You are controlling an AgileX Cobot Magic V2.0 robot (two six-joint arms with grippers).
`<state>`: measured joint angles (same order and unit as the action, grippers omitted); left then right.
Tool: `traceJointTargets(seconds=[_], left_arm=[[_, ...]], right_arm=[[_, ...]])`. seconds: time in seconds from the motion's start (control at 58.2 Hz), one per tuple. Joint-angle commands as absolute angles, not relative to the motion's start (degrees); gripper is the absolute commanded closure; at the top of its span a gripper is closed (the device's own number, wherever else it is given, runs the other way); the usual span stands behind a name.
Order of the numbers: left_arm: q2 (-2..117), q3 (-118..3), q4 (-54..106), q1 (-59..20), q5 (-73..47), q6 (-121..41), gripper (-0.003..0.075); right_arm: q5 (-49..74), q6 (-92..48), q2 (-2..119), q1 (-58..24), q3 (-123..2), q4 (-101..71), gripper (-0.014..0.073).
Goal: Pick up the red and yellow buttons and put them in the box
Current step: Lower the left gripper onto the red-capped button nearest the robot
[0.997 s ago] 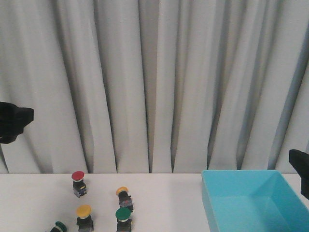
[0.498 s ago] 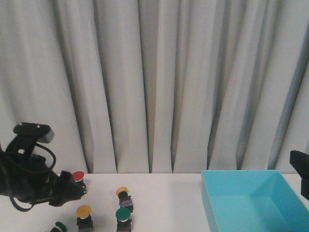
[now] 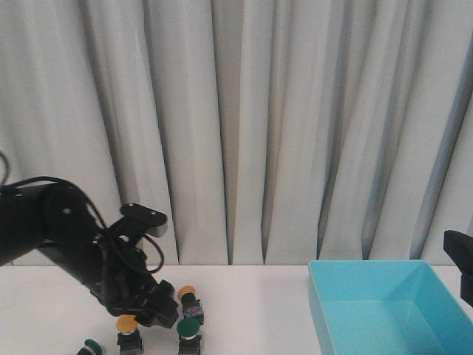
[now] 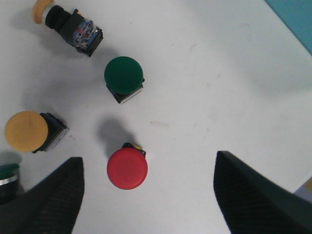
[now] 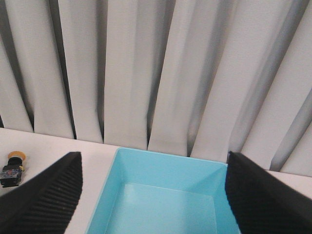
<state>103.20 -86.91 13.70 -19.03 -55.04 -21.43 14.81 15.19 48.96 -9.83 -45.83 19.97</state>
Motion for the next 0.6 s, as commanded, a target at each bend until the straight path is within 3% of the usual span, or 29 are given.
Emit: traceJointTargets(seconds=[0.0,0.584], left_arm=[[102.80,-90.83,8.47,-20.57,-55.49,-15.19,0.0199],[113.34,-94.46,5.25,-20.79,-62.57,-3.75,0.0200]], right_arm=[[11.18,14.91,48.66,-9.86,-47.46,20.71,0.0023],[11.18,14.91,48.66,-9.86,-47.46,20.71,0.0023]])
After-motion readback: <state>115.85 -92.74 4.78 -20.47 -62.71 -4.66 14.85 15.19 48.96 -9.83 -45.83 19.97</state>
